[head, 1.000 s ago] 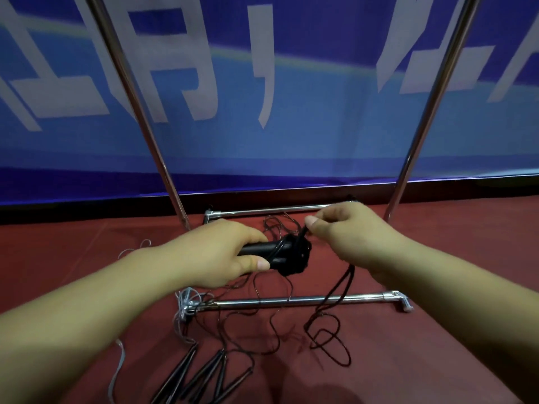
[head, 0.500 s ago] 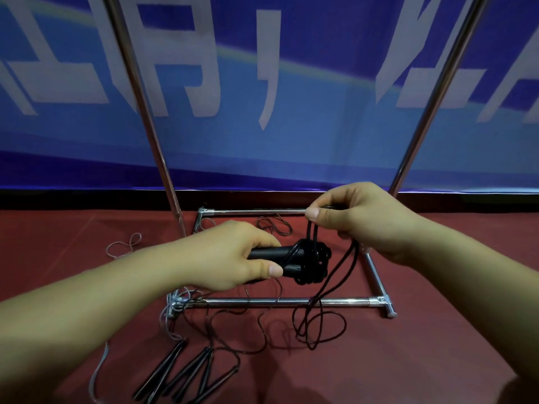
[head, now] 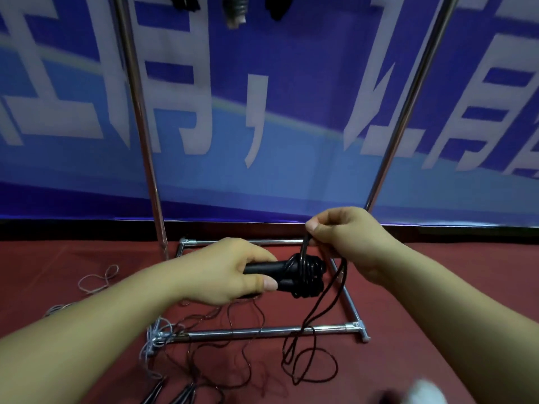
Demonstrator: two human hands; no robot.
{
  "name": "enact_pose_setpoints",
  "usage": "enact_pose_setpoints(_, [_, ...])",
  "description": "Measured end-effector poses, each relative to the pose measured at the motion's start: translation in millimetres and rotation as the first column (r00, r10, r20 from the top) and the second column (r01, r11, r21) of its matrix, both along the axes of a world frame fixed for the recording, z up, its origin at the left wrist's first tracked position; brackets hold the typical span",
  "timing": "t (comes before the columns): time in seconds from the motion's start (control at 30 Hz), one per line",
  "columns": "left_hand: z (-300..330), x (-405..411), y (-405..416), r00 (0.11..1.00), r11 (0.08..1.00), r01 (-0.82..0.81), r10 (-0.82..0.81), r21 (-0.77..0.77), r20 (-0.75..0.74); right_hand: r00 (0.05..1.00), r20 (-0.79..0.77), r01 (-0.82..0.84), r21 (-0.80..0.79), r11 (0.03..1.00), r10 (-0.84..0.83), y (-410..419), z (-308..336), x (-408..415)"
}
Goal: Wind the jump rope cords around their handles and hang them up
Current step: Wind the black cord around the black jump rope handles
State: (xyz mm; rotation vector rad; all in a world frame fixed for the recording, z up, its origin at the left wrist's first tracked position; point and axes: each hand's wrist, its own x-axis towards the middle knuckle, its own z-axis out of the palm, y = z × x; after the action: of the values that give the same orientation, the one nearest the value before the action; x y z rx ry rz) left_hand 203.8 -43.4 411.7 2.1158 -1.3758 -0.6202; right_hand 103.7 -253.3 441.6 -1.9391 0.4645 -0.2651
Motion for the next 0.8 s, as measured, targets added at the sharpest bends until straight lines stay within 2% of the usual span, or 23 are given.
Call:
enact_pose_setpoints(0.03, [1, 0, 1, 0.998, 0.999, 0.026, -0.027, -0.021, -0.061, 1.0, 0.002, -0.028, -0.009, 1.0, 0.028, -2, -3, -1])
enact_pose_setpoints(0.1, [0, 3, 1, 0.958, 0.996, 0.04, -0.06, -0.076, -0.279, 0.996, 0.024, -0.091, 0.043, 0.995, 0.09, -3, -14, 1])
enact_pose_setpoints(0.13, [-1, 5, 1, 0.925, 0.995, 0.021, -0.055, -0.093, -0.377, 0.994, 0.053, -0.105, 0.141, 0.984, 0.098, -1, -22, 1])
enact_pose_setpoints(0.2, [-6, 11, 2, 0.882, 0.994, -0.034, -0.021, -0.108, -0.471, 0.992, 0.088, -0.117, 0.348, 0.93, 0.092, 1, -39, 11])
enact_pose_setpoints(0.23, [-8, 10, 1, 0.869, 0.992, -0.044, -0.018, -0.114, -0.494, 0.993, 0.084, -0.107, 0.401, 0.91, 0.08, 3, -47, 13])
enact_pose_setpoints(0.3, [-16, 15, -1, 0.844, 0.979, -0.119, 0.013, -0.163, -0.536, 0.99, 0.063, -0.138, 0.408, 0.903, 0.123, 5, -60, 29])
enact_pose_setpoints(0.43, [-27, 22, -3, 0.788, 0.907, -0.355, 0.161, -0.225, -0.594, 0.99, 0.035, -0.141, 0.42, 0.897, 0.139, 15, -70, 54])
enact_pose_setpoints(0.57, [-29, 22, -10, 0.661, 0.743, -0.613, 0.295, -0.269, -0.69, 0.979, 0.016, -0.193, 0.43, 0.882, 0.206, 26, -84, 63])
enact_pose_setpoints(0.63, [-32, 27, -9, 0.632, 0.676, -0.692, 0.4, -0.253, -0.664, 0.968, -0.024, -0.224, 0.375, 0.899, 0.251, 29, -90, 62])
enact_pose_setpoints(0.8, [-37, 37, -4, 0.62, 0.622, -0.753, 0.559, -0.217, -0.55, 0.953, -0.125, -0.233, 0.278, 0.932, 0.276, 20, -93, 46])
